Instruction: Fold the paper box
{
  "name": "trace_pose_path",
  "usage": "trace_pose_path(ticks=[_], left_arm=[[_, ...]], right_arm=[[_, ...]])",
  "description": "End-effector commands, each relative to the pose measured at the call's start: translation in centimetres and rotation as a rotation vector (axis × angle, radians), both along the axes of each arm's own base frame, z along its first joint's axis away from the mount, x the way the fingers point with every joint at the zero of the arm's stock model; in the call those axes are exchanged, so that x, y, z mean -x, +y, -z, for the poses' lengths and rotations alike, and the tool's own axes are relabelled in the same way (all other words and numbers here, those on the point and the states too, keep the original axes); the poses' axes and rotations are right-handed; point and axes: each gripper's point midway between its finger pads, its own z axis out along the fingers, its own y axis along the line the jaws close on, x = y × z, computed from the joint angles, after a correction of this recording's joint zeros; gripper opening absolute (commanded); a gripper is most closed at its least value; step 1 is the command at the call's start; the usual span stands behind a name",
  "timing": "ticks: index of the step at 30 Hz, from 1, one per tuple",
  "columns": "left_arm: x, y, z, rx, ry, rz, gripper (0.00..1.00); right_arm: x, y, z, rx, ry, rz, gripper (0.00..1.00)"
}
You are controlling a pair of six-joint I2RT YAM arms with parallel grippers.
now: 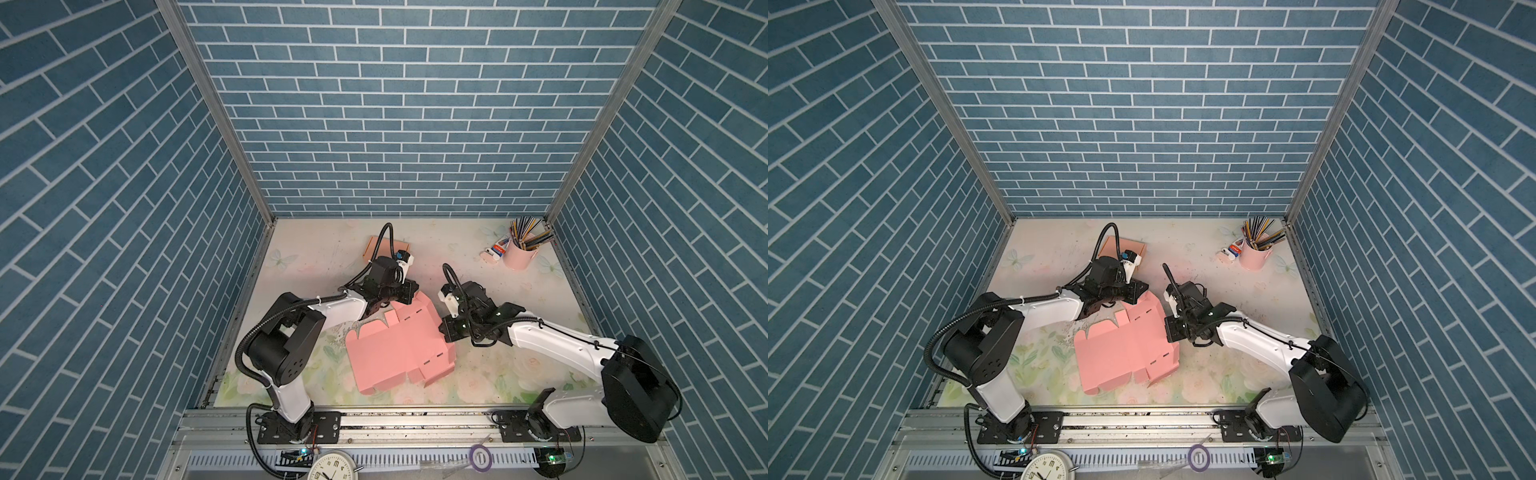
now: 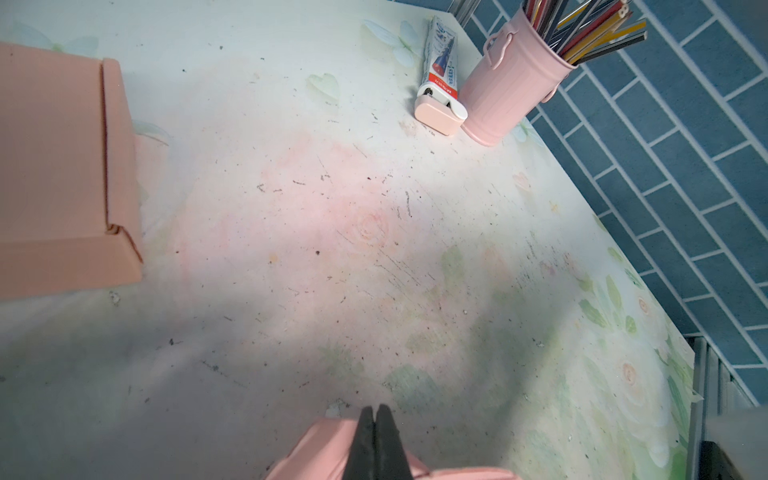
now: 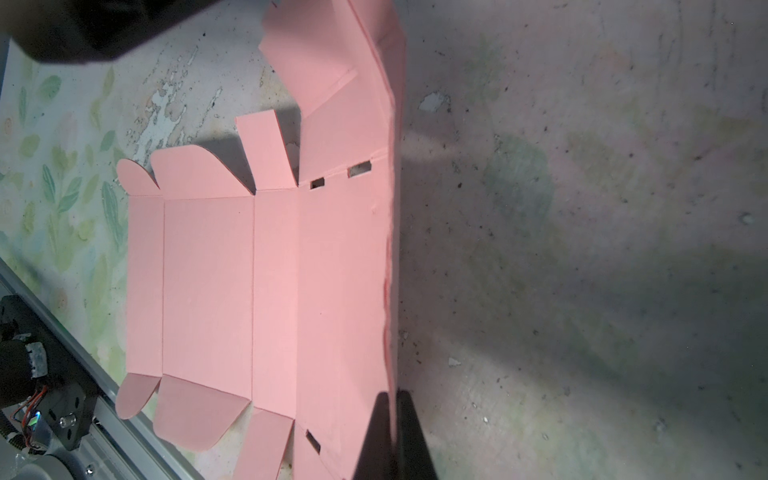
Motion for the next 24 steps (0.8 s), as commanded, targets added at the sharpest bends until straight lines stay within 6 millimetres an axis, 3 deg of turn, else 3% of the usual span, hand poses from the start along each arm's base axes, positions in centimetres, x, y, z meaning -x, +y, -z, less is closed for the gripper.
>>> trace_pose_path(ticks=[1,24], left_arm=[[0.5,-0.8,0.2,-0.004,-0.002,0.06,0.0],[3.8,-1.4,1.1,-0.057,0.047,0.123,0.0]], right_arm=[[-0.4,0.3,-1.1,0.002,-0.04,-0.025,0.0],[-0.6,-0.2,-1.1,0.051,-0.057,-0.015,0.0]])
